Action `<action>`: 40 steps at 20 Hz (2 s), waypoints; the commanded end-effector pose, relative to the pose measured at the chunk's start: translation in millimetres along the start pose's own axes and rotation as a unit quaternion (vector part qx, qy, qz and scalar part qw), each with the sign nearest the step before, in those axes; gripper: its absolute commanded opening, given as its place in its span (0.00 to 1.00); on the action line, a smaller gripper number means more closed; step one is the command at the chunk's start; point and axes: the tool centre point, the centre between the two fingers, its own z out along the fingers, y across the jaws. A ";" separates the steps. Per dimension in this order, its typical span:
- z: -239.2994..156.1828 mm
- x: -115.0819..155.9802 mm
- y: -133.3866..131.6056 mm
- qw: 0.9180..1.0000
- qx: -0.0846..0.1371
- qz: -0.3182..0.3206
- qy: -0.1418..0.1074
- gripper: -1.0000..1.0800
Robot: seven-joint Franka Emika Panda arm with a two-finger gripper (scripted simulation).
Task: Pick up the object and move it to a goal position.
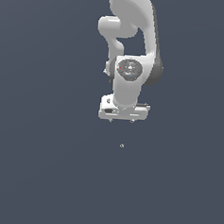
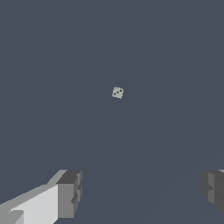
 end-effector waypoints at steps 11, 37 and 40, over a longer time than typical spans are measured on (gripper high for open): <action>4.7 5.2 -0.2 0.999 -0.003 -0.042 0.002 0.96; 44.9 46.7 -5.6 0.920 -0.027 -0.391 0.016 0.96; 49.9 51.7 -6.6 0.901 -0.029 -0.432 0.018 0.96</action>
